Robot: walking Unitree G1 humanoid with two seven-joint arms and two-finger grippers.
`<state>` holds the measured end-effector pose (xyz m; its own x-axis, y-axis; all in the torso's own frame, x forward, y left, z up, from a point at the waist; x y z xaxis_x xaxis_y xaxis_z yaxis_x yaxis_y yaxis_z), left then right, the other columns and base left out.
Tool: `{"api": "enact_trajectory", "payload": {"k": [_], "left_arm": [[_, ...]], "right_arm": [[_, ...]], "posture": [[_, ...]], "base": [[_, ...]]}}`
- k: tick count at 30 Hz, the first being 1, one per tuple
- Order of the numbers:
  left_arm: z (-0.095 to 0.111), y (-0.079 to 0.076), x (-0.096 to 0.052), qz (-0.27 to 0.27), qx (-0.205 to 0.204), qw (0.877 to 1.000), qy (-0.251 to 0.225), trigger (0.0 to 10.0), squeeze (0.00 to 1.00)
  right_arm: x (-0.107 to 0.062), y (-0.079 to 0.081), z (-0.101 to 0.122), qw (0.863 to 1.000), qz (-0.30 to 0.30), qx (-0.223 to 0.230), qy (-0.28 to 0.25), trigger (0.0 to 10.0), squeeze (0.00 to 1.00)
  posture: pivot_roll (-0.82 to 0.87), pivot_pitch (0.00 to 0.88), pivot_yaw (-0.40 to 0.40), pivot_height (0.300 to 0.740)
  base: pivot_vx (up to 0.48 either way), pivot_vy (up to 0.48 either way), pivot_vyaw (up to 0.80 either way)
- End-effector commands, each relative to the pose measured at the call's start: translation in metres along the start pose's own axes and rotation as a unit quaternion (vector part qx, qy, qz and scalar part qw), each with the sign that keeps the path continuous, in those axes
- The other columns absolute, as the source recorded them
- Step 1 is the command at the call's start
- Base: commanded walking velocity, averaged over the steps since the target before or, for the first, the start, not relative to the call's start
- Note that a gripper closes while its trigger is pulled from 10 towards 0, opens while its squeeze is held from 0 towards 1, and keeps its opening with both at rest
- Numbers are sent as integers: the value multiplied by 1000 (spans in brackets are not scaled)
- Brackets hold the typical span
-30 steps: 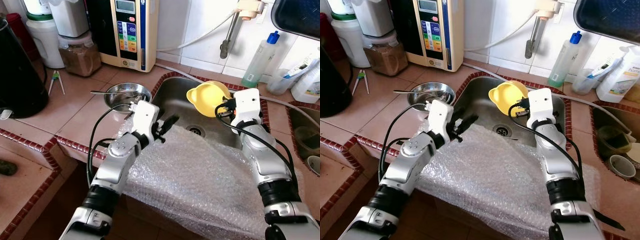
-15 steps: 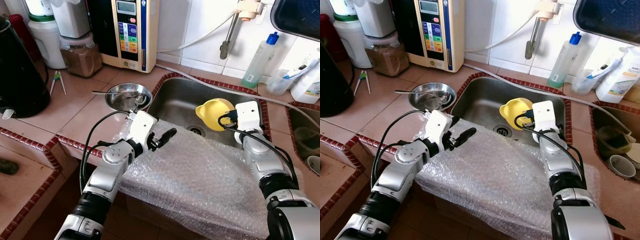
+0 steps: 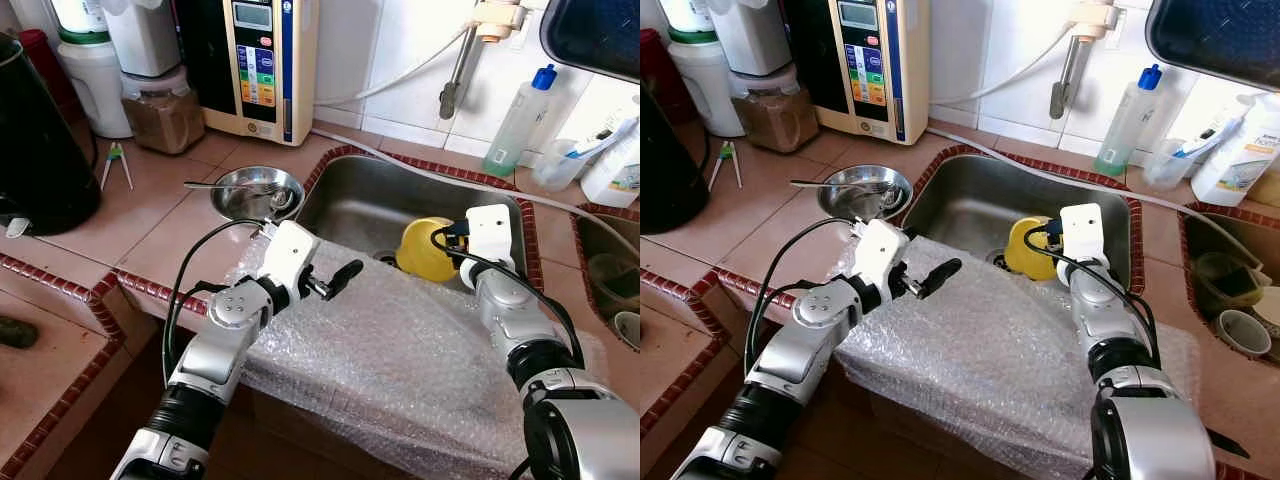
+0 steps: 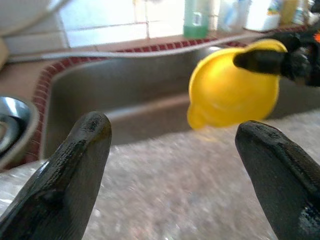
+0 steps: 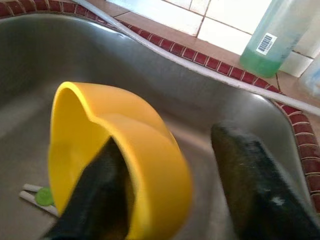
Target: Kitchen organization
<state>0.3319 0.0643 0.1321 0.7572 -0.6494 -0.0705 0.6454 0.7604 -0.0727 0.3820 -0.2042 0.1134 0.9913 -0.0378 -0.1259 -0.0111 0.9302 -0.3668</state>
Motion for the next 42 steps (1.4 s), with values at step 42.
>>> {"api": "enact_trajectory", "payload": {"k": [42], "left_arm": [[30,61,4,167,25,985,-30,10000,792]], "right_arm": [[2,20,0,957,73,279,19,10000,1000]], "posture": [[-67,0,-24,740]], "base": [[0,0,0]]}}
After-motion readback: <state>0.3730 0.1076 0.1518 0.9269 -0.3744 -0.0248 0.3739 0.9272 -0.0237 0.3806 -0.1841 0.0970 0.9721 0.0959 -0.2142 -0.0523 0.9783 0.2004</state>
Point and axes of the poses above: a point about 5 cm out from each wrist's last joint towards the gripper, its own x axis pointing out of the wrist towards the gripper, its own z axis along the axis of the wrist's last joint, y = z × x, the point moved 1 cm from there along x, pointing out of the wrist towards the gripper, and after that the axes turned 11 degrees about -x, right-handed, at the moved point
